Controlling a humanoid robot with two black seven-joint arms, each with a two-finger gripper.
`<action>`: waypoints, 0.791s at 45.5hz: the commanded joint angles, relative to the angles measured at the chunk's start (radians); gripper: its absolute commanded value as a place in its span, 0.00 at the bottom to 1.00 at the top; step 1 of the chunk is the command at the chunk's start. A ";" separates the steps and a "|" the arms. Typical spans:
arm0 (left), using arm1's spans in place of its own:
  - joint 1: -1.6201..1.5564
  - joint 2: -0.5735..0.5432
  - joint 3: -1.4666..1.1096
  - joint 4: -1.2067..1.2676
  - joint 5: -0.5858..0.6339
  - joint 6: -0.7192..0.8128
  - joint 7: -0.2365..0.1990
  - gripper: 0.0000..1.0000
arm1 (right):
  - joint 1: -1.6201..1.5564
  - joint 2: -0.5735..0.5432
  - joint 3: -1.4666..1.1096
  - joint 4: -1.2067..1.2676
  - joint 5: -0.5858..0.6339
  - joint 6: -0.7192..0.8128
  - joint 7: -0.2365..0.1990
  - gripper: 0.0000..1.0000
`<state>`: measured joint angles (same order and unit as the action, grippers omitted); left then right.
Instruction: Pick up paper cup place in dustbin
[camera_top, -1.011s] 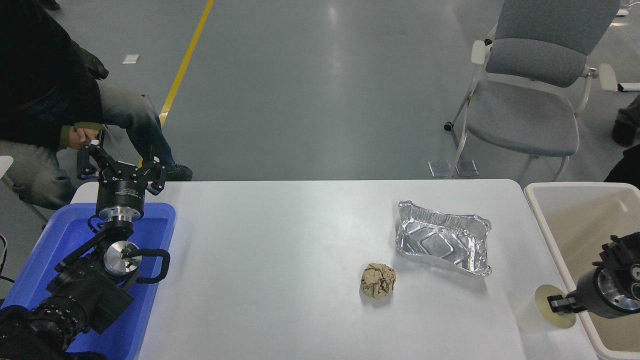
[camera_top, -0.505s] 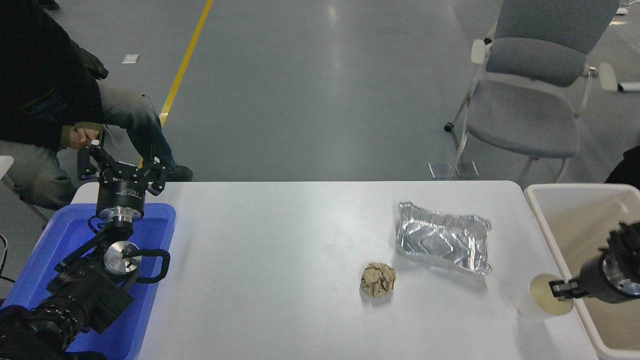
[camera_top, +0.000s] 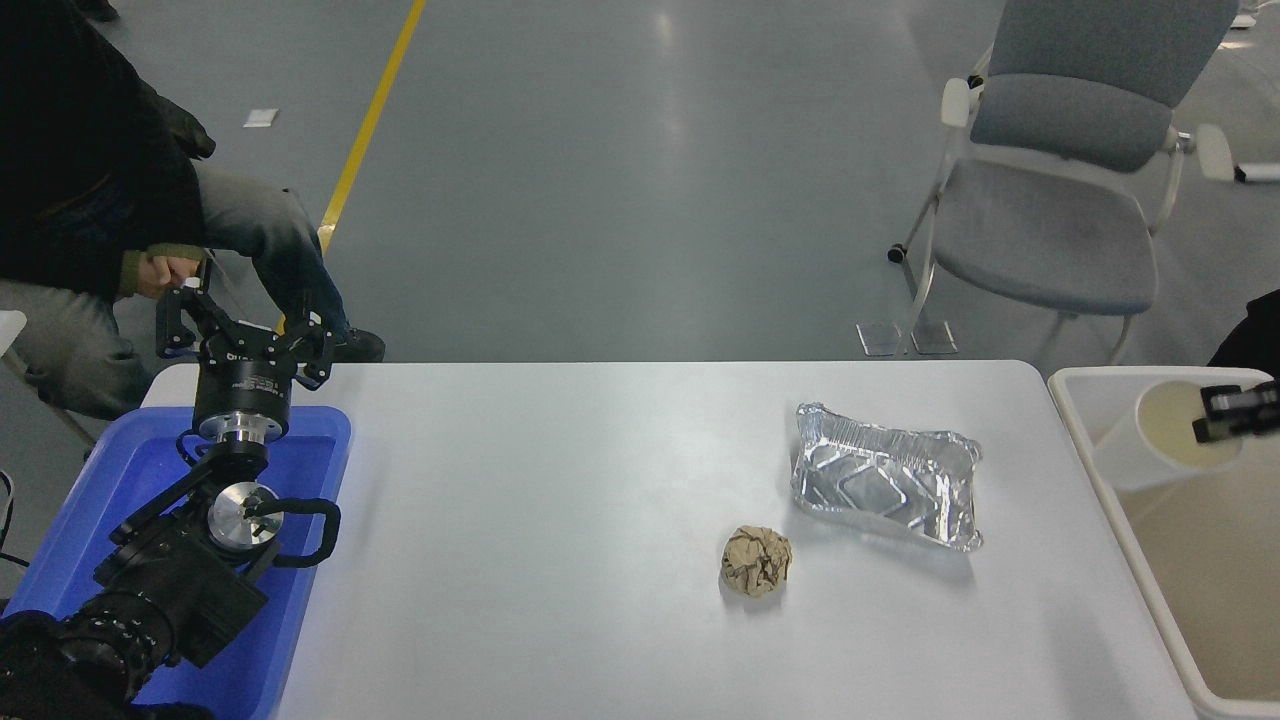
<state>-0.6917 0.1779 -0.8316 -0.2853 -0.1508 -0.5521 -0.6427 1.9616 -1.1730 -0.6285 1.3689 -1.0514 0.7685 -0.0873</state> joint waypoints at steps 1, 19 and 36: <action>0.000 0.000 0.000 0.000 -0.001 0.000 0.000 0.99 | 0.240 -0.010 -0.082 0.001 0.004 0.017 -0.002 0.00; 0.000 0.000 0.002 0.000 -0.001 0.001 0.000 0.99 | 0.327 -0.007 -0.074 -0.091 -0.007 0.017 -0.009 0.00; 0.000 0.000 0.002 0.000 -0.001 0.001 0.000 0.99 | 0.018 -0.005 -0.034 -0.370 0.105 0.017 -0.003 0.00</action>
<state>-0.6915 0.1779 -0.8305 -0.2854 -0.1520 -0.5507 -0.6428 2.1672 -1.1856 -0.6949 1.1512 -1.0412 0.7851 -0.0946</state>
